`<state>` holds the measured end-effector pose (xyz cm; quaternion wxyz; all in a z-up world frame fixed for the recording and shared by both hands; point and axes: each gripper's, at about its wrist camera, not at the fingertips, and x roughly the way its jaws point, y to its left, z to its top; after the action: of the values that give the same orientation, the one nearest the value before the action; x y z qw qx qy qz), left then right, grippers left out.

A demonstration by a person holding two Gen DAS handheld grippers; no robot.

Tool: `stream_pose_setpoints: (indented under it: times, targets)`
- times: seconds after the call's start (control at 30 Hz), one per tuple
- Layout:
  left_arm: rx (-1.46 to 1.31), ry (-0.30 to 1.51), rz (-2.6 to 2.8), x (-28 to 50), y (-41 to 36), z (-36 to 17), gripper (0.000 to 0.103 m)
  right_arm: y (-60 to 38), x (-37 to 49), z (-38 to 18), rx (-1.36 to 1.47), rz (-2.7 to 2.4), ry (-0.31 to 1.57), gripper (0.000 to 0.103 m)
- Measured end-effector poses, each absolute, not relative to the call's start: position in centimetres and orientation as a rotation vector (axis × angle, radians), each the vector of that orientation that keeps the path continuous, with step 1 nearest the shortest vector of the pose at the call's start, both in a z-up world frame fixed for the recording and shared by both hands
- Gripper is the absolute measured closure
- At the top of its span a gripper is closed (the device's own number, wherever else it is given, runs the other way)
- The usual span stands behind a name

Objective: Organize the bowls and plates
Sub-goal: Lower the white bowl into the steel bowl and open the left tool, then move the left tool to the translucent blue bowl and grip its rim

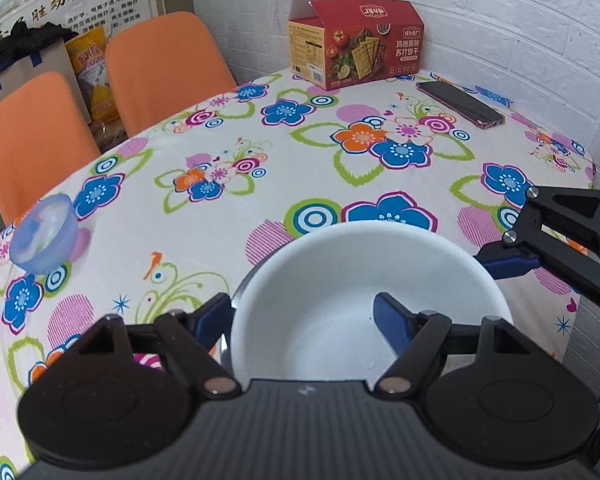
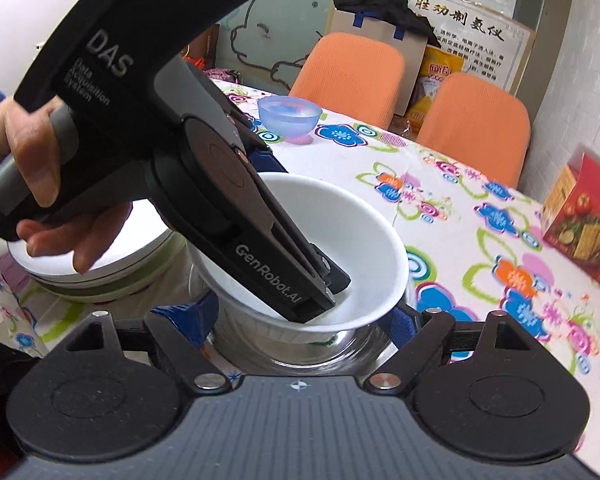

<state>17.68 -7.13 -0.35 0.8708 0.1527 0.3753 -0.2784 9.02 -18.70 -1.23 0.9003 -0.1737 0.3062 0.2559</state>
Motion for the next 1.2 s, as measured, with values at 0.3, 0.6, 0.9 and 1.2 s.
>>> stream_pose_setpoints:
  times: [0.3, 0.6, 0.9, 1.2]
  targets:
    - [0.365, 0.776, -0.553, 18.1, -7.5, -1.0, 0.026, -18.9, 9.3, -1.8, -0.371, 0.484, 0.681, 0.030]
    - [0.306, 0.827, -0.540, 19.5, -6.5, -1.0, 0.026, -18.9, 10.1, -1.8, -0.390, 0.484, 0.734, 0.030]
    - [0.271, 0.790, -0.526, 19.7, -5.5, 0.5, 0.026, -20.9, 8.0, 0.8, -0.262, 0.519, 0.739, 0.030]
    - [0.245, 0.756, -0.474, 19.0, -3.2, 1.9, 0.026, -22.8, 9.0, 2.0, -0.186, 0.459, 0.693, 0.030]
